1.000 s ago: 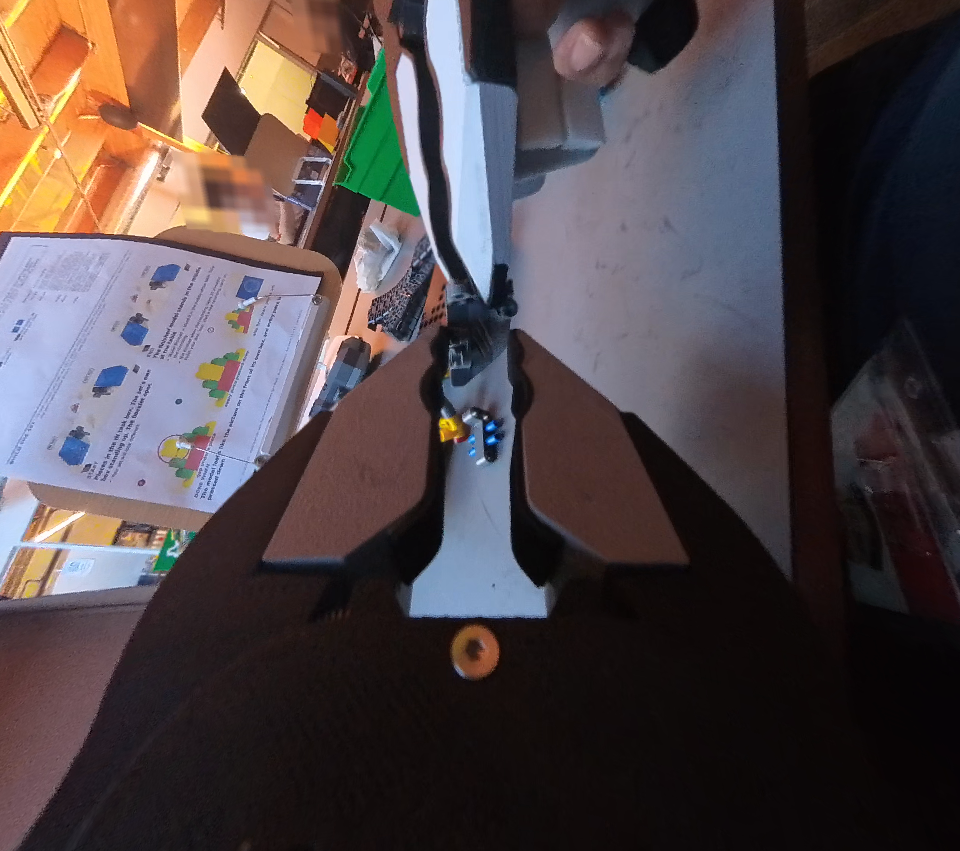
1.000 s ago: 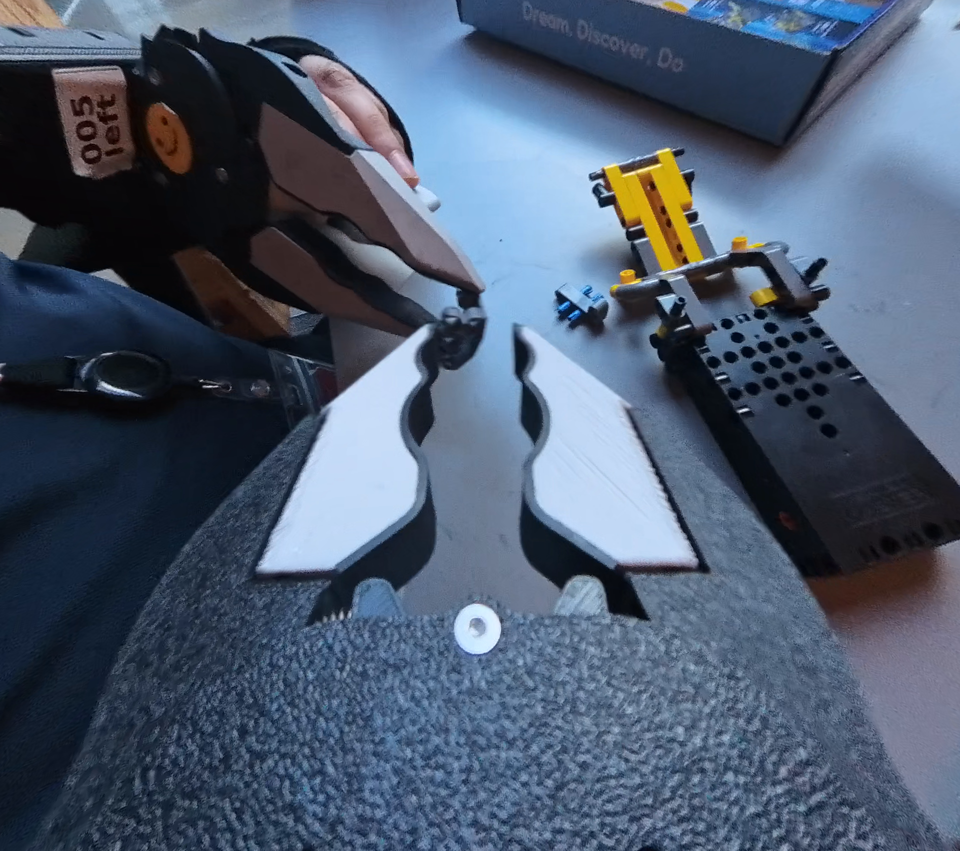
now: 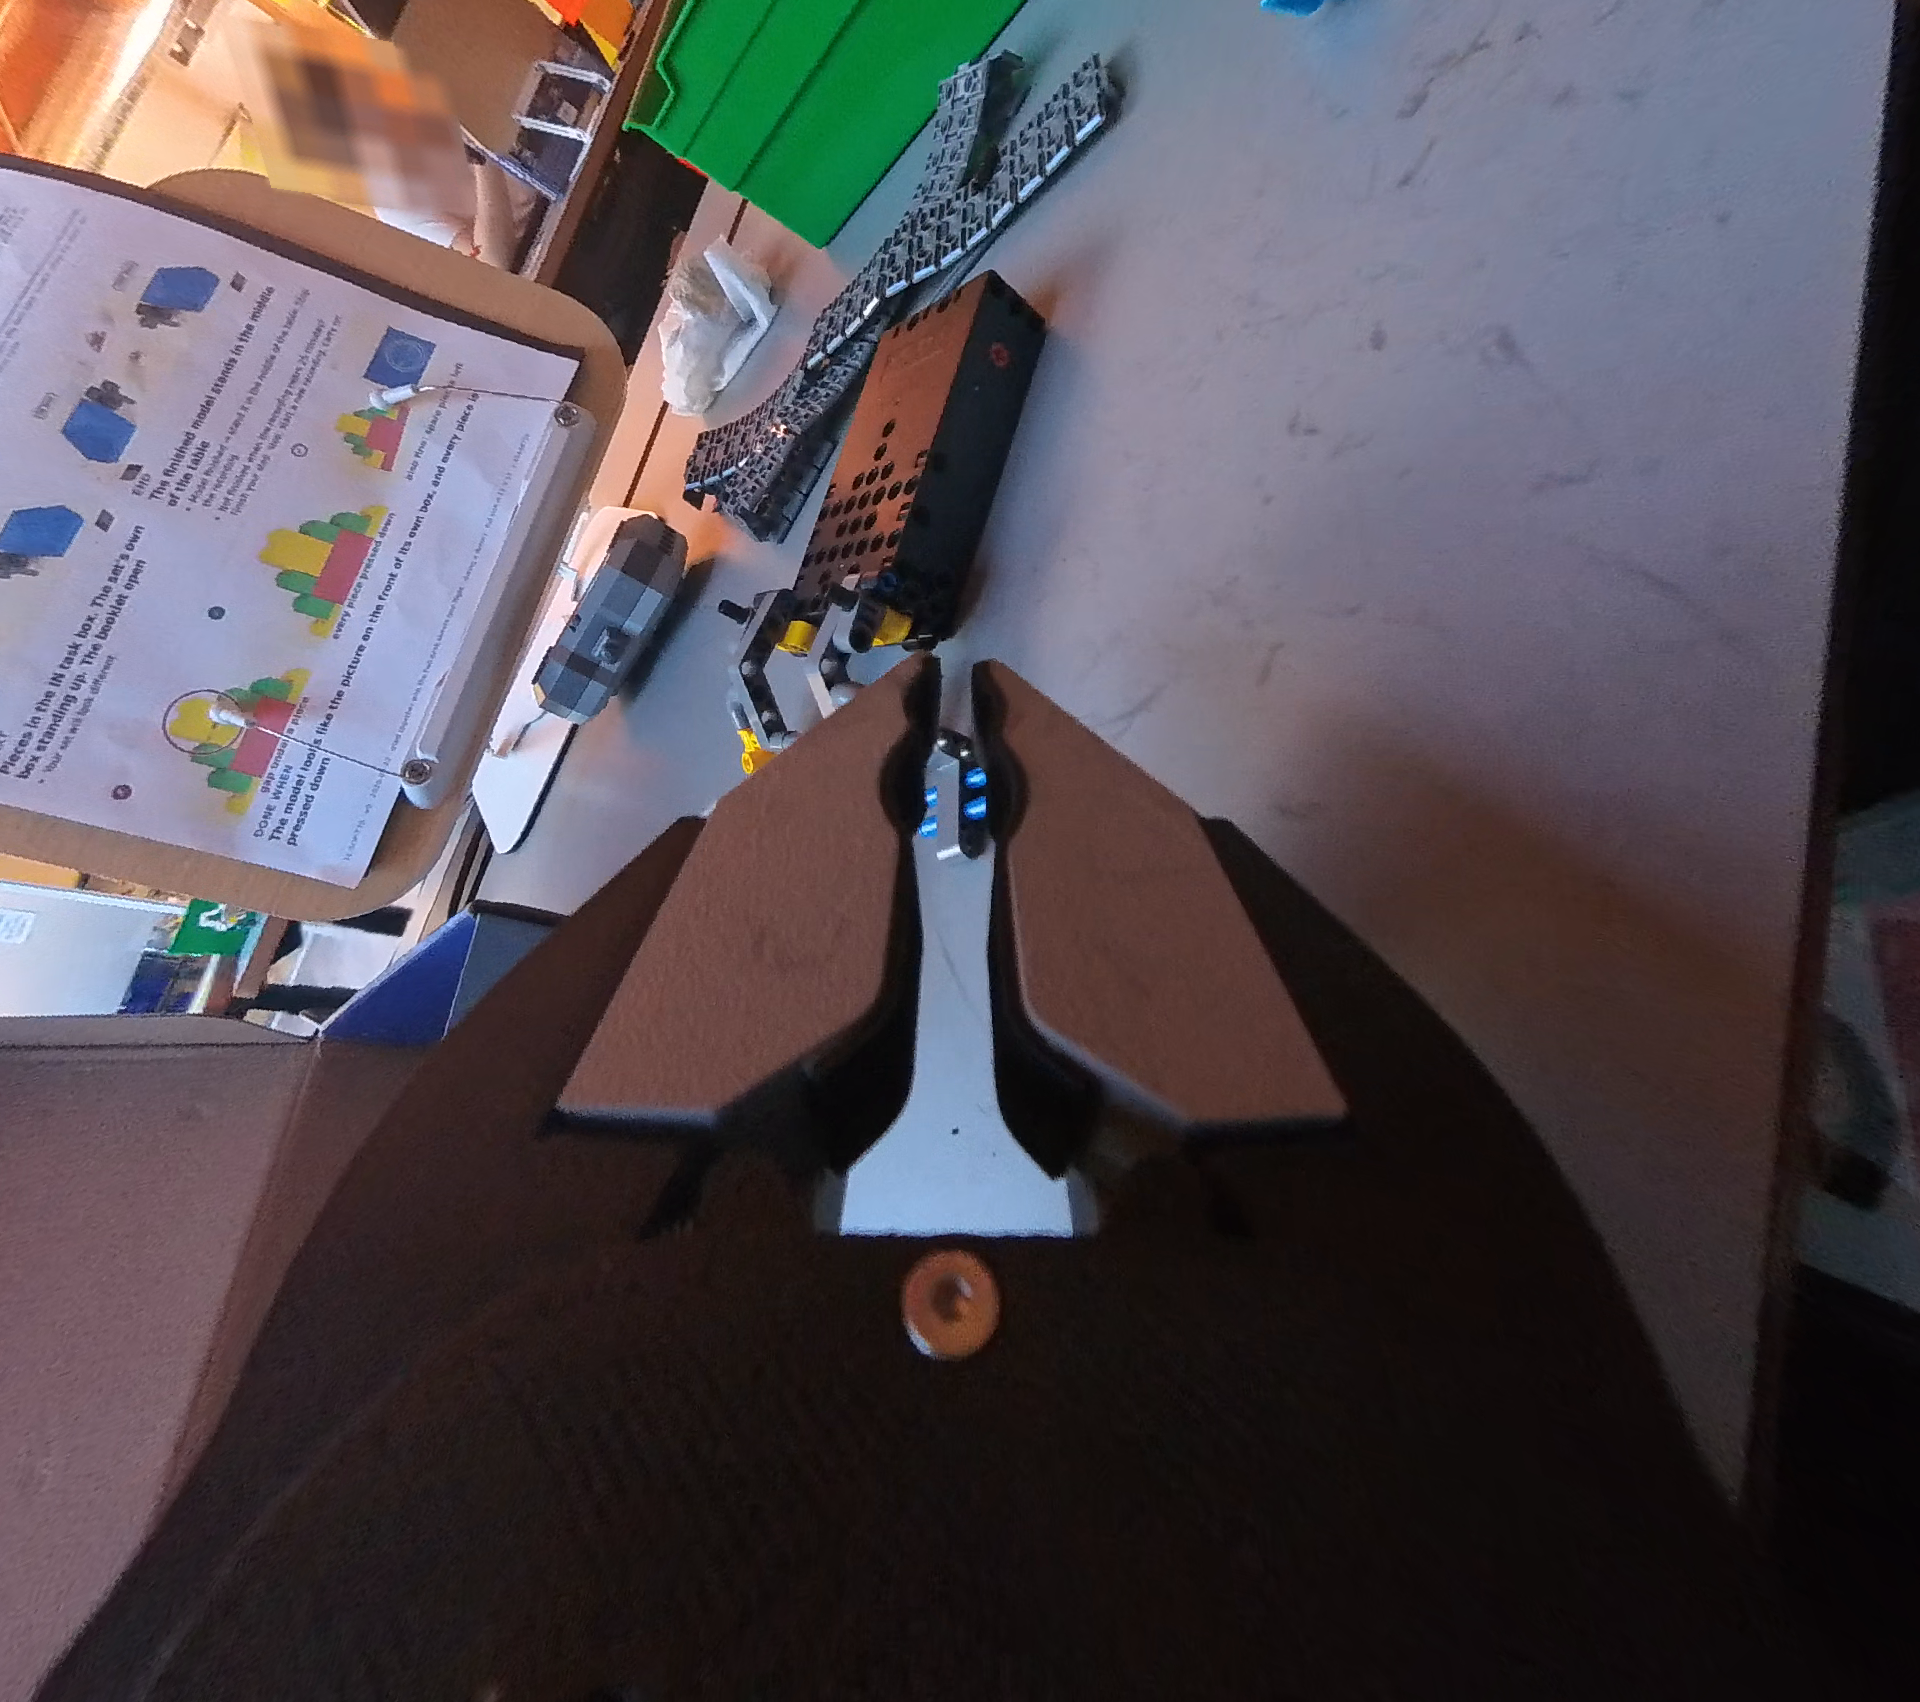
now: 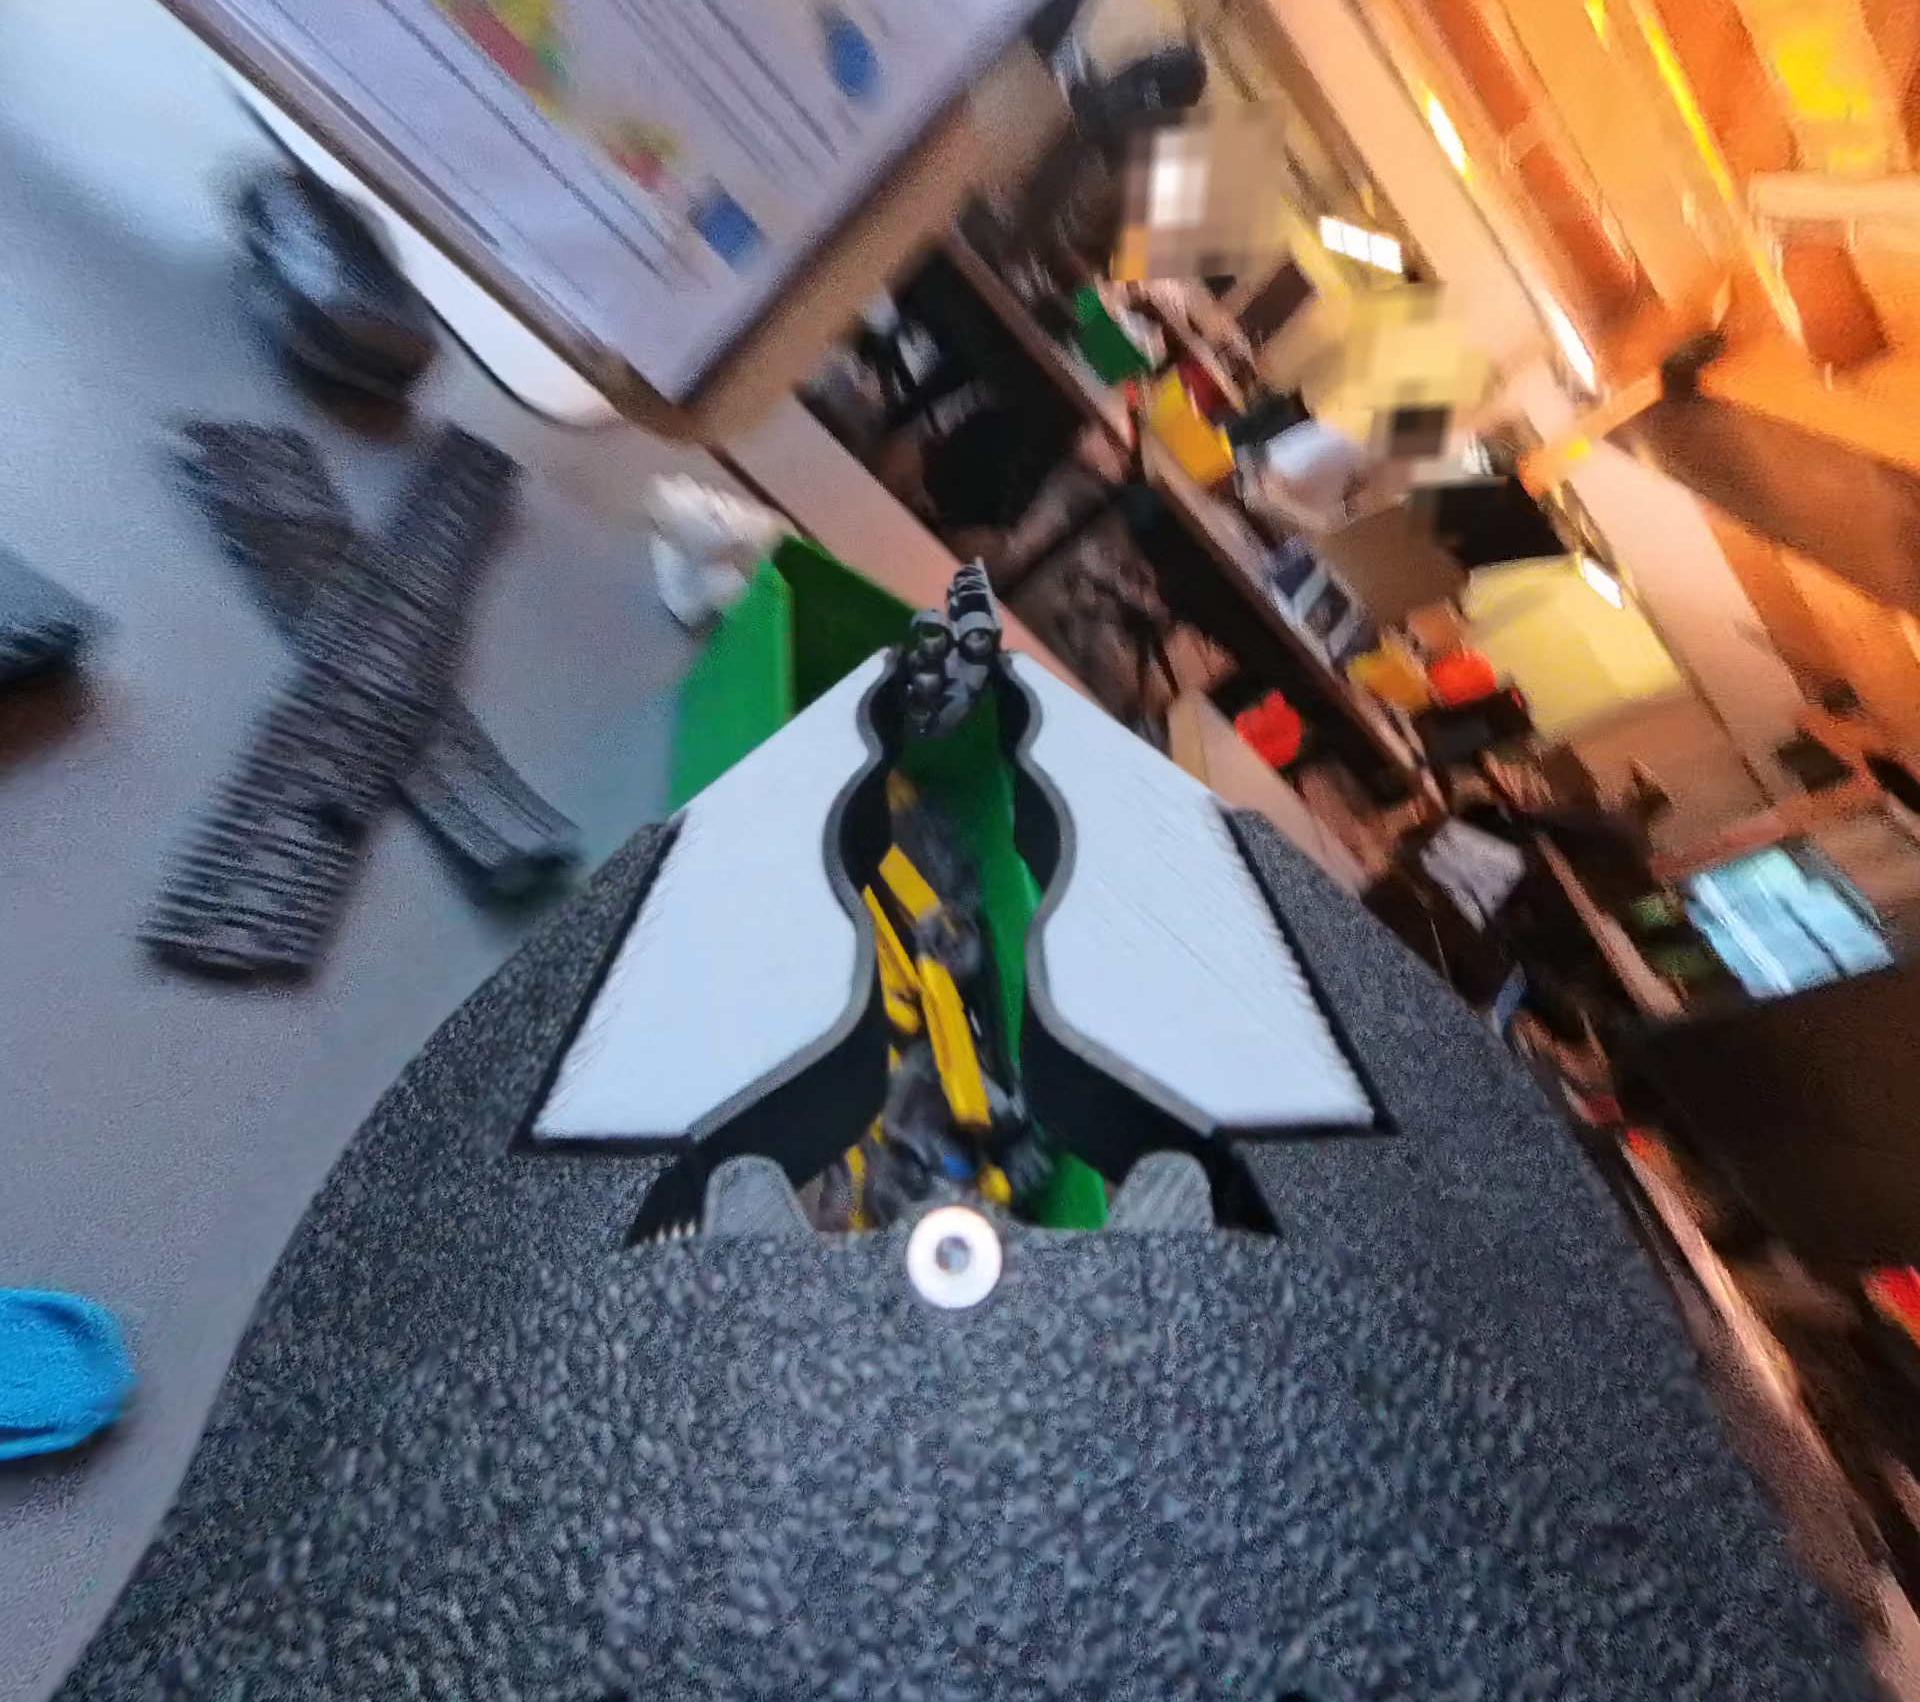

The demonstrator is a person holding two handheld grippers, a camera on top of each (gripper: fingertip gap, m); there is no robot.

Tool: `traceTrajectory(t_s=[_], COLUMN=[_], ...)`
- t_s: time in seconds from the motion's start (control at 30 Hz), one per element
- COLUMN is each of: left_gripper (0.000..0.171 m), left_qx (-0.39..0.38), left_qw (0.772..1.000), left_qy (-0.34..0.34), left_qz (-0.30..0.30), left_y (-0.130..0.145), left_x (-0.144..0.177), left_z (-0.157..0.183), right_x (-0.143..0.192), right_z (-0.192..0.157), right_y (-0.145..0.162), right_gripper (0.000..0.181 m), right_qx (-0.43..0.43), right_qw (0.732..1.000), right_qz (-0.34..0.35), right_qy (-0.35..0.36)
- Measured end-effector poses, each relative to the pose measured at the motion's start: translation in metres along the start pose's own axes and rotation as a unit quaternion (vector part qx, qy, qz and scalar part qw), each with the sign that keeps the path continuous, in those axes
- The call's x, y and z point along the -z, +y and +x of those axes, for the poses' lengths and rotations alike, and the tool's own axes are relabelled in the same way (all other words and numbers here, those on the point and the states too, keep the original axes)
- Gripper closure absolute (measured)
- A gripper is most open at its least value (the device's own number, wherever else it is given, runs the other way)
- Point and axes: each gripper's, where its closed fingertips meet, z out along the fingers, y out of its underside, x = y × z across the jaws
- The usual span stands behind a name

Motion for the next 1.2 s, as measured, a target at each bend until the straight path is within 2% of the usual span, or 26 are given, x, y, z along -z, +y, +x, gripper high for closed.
traceTrajectory(t_s=[0.07,0.1,0.13,0.17,0.27,0.33,0.43,0.53,0.6,0.7,0.8,0.93,1.07,1.2], left_gripper=[0.168,0.168,0.168,0.168,0.169,0.168,0.167,0.158,0.154,0.148,0.146,0.136,0.141,0.146], left_qx=[-0.005,-0.007,-0.008,-0.008,-0.002,0.008,0.032,0.059,0.058,0.055,0.078,0.144,0.173,0.188], left_qw=[1.000,1.000,1.000,1.000,1.000,1.000,0.999,0.997,0.996,0.992,0.991,0.985,0.977,0.968], left_qy=[0.002,0.004,0.005,0.006,0.010,0.013,0.004,0.001,-0.003,-0.009,-0.003,0.037,0.090,0.119], left_qz=[-0.004,-0.006,-0.009,-0.011,-0.011,-0.006,-0.016,-0.042,-0.072,-0.110,-0.111,-0.085,-0.090,-0.114], left_y=[0.001,0.002,0.003,0.003,0.004,0.002,0.007,0.018,0.029,0.042,0.043,0.040,0.042,0.048], left_x=[-0.001,-0.001,-0.002,-0.003,-0.004,-0.004,-0.004,-0.008,-0.011,-0.015,-0.016,-0.013,-0.014,-0.017], left_z=[0.001,0.002,0.003,0.003,0.004,0.003,-0.004,-0.010,-0.012,-0.014,-0.016,-0.018,-0.010,-0.003], right_x=[-0.021,-0.028,-0.033,-0.035,-0.033,-0.029,-0.018,-0.007,-0.007,-0.005,-0.004,0.002,0.010,0.024], right_z=[0.013,0.014,0.013,0.012,0.011,-0.010,-0.069,-0.128,-0.158,-0.213,-0.252,-0.283,-0.301,-0.315], right_y=[0.049,0.067,0.076,0.078,0.055,0.030,-0.004,-0.019,-0.021,-0.022,-0.028,-0.043,-0.050,-0.063], right_gripper=[0.167,0.158,0.150,0.149,0.150,0.153,0.150,0.147,0.145,0.143,0.138,0.140,0.146,0.160], right_qx=[-0.043,-0.077,-0.109,-0.132,-0.149,-0.157,-0.147,-0.097,-0.058,-0.042,-0.031,-0.034,-0.041,-0.060], right_qw=[0.994,0.989,0.983,0.980,0.983,0.982,0.966,0.946,0.942,0.921,0.908,0.900,0.892,0.876], right_qz=[-0.096,-0.129,-0.142,-0.143,-0.099,-0.052,-0.006,-0.001,-0.004,-0.027,-0.030,0.000,0.023,0.055], right_qy=[-0.008,-0.018,-0.031,-0.040,-0.049,-0.091,-0.212,-0.309,-0.331,-0.387,-0.417,-0.435,-0.450,-0.475])
